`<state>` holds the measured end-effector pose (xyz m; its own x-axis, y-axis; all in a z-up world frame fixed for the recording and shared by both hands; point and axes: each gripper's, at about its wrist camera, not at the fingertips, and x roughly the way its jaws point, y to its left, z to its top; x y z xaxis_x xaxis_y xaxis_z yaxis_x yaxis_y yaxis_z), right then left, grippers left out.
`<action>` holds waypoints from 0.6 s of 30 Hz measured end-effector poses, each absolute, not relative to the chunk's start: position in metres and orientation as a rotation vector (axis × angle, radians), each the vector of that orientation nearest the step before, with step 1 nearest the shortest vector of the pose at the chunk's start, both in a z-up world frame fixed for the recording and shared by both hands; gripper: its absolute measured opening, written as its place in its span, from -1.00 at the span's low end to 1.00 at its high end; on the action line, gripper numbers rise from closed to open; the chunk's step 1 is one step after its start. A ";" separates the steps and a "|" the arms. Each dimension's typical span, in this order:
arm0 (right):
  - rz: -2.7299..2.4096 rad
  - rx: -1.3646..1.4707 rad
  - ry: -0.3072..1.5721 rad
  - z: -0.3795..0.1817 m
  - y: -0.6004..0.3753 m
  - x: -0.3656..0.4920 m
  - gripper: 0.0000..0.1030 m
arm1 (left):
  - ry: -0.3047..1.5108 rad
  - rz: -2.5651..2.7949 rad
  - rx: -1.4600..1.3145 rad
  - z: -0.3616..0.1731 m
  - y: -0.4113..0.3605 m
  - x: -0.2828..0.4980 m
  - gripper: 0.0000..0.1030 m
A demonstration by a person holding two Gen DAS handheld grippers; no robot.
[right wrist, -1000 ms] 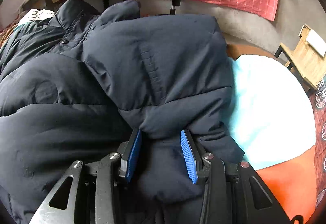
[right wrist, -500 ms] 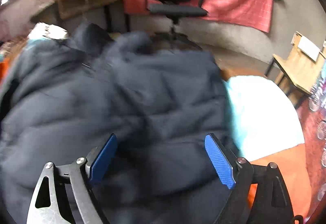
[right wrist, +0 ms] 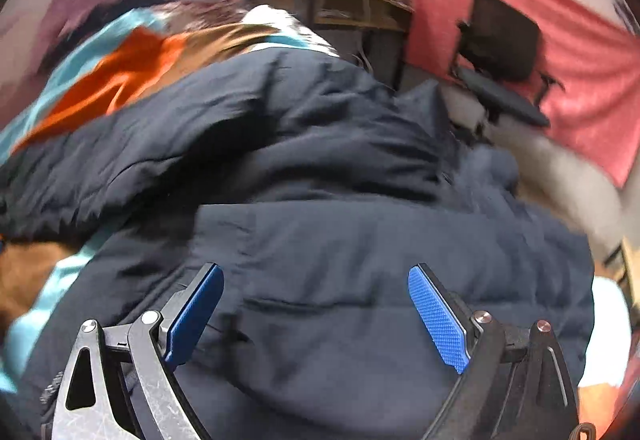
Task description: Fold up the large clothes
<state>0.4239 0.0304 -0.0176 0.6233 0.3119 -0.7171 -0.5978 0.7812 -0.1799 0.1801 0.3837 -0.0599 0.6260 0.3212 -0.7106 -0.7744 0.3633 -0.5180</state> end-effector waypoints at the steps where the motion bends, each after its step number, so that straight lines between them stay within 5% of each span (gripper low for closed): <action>1: 0.531 -0.447 0.713 -0.019 0.037 0.422 0.82 | 0.553 0.755 -0.948 -0.060 0.382 0.180 0.97; 9: 0.440 -0.501 0.730 -0.048 0.056 0.443 0.82 | 0.637 0.815 -0.832 -0.064 0.371 0.199 0.97; 15: 0.441 -0.456 0.761 -0.067 0.052 0.451 1.00 | 0.601 0.794 -0.829 -0.066 0.365 0.198 0.94; 17: 0.440 -0.452 0.742 -0.068 0.050 0.448 1.00 | 0.552 0.778 -0.868 -0.064 0.365 0.191 0.70; 18: 0.439 -0.452 0.736 -0.069 0.049 0.447 1.00 | 0.533 0.776 -0.879 -0.063 0.364 0.186 0.25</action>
